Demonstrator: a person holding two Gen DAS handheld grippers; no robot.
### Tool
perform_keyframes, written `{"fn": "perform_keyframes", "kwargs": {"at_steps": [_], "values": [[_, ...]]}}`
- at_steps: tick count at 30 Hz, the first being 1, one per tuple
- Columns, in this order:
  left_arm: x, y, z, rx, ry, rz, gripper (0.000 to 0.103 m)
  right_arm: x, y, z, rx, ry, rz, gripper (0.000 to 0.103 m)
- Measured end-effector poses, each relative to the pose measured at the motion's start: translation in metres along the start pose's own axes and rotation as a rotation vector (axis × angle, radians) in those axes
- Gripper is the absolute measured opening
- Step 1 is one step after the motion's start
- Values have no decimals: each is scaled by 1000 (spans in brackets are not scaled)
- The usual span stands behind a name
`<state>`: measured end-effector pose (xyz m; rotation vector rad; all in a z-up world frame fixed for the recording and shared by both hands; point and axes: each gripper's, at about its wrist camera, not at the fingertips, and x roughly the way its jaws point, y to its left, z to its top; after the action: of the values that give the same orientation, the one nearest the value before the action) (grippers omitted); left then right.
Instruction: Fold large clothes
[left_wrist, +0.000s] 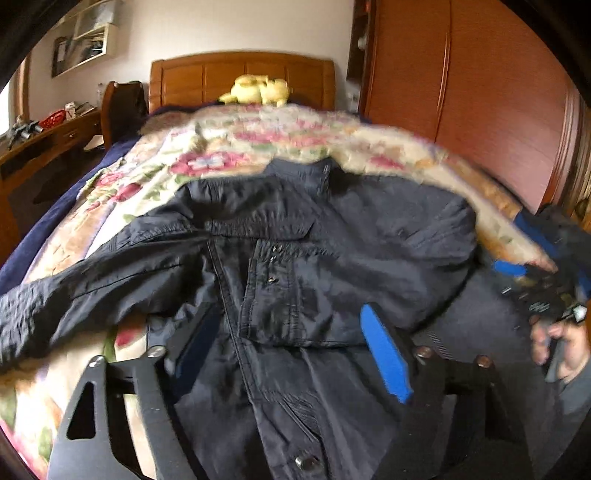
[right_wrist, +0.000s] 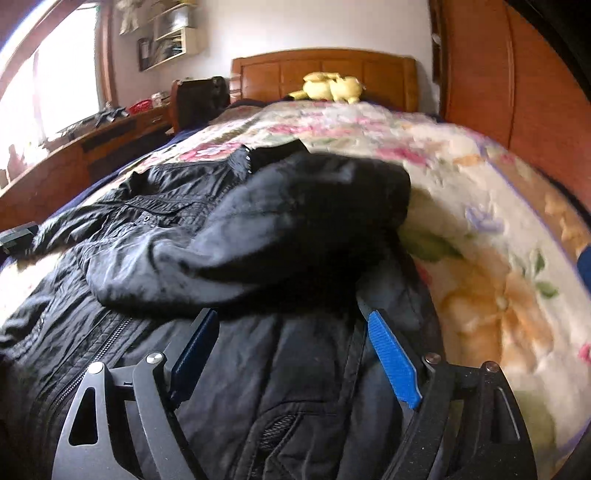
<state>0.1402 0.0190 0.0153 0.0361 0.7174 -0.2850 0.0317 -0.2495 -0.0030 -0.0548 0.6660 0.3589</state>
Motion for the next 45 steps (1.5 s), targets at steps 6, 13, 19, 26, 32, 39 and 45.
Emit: {"fn": "perform_keyframes", "kwargs": {"at_steps": [6, 13, 19, 26, 32, 39, 45], "values": [[50, 11, 8, -3, 142, 30, 57, -7, -2, 0, -36, -38, -32, 84], [78, 12, 5, -28, 218, 9, 57, -6, 10, 1, -114, -58, -58, 84], [82, 5, 3, -19, 244, -27, 40, -8, 8, 3, -128, -78, -45, 84], [33, -15, 25, 49, 112, -39, 10, -11, 0, 3, -87, -113, -26, 84], [-56, 13, 56, -3, -155, 100, 9, -10, -4, 2, -68, -122, -28, 84], [-54, 38, 15, 13, -77, 216, 12, -4, -2, 1, -66, -117, -35, 84], [-48, 44, -19, -36, -22, 172, 26, -1, -3, 3, -65, -115, -38, 84]]}}
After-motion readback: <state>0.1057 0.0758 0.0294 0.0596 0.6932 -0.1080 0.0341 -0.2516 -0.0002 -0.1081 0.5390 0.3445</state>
